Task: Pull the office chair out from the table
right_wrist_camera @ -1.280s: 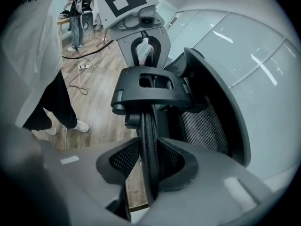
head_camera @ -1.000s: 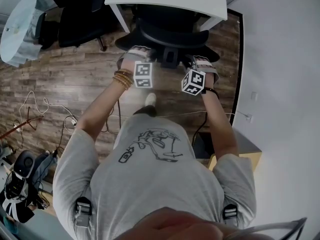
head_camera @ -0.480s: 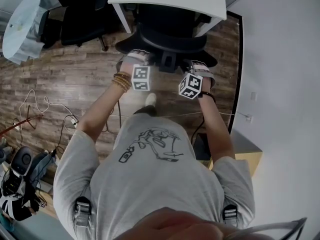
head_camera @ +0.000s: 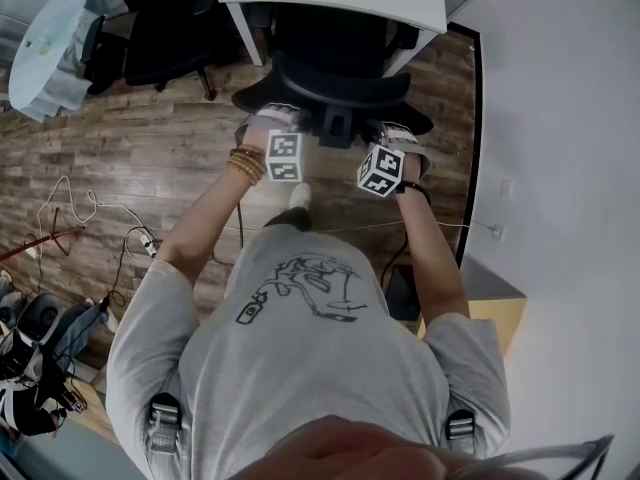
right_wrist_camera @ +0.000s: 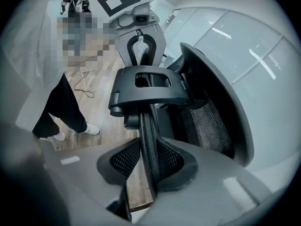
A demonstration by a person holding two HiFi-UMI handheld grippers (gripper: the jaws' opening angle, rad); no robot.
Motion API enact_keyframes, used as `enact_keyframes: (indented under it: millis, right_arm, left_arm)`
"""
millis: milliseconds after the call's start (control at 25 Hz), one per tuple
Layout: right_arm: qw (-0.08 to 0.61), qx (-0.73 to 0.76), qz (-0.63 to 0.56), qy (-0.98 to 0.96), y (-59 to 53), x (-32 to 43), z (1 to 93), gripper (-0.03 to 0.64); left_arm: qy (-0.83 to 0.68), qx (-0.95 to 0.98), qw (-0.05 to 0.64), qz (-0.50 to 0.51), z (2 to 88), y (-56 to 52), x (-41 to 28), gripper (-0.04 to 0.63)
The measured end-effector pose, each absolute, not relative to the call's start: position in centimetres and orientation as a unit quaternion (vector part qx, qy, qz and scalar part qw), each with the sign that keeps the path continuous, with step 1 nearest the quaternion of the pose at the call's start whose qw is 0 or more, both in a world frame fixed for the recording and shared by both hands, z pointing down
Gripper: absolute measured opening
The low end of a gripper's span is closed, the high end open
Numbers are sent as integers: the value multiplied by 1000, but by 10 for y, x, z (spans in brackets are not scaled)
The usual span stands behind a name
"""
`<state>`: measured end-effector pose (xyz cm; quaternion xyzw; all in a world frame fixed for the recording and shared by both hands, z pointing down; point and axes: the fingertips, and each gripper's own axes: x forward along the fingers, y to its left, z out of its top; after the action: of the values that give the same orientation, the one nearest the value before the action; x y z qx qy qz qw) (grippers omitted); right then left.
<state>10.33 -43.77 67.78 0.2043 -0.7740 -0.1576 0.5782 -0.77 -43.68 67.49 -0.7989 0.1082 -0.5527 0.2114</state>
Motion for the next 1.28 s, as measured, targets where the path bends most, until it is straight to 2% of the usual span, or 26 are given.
enact_keyframes:
  millis: [1280]
  right_arm:
    - [551,185,-190,-791,-187,131,676,115]
  left_arm:
    - [137,-787,167,-578,677,-182,20,92]
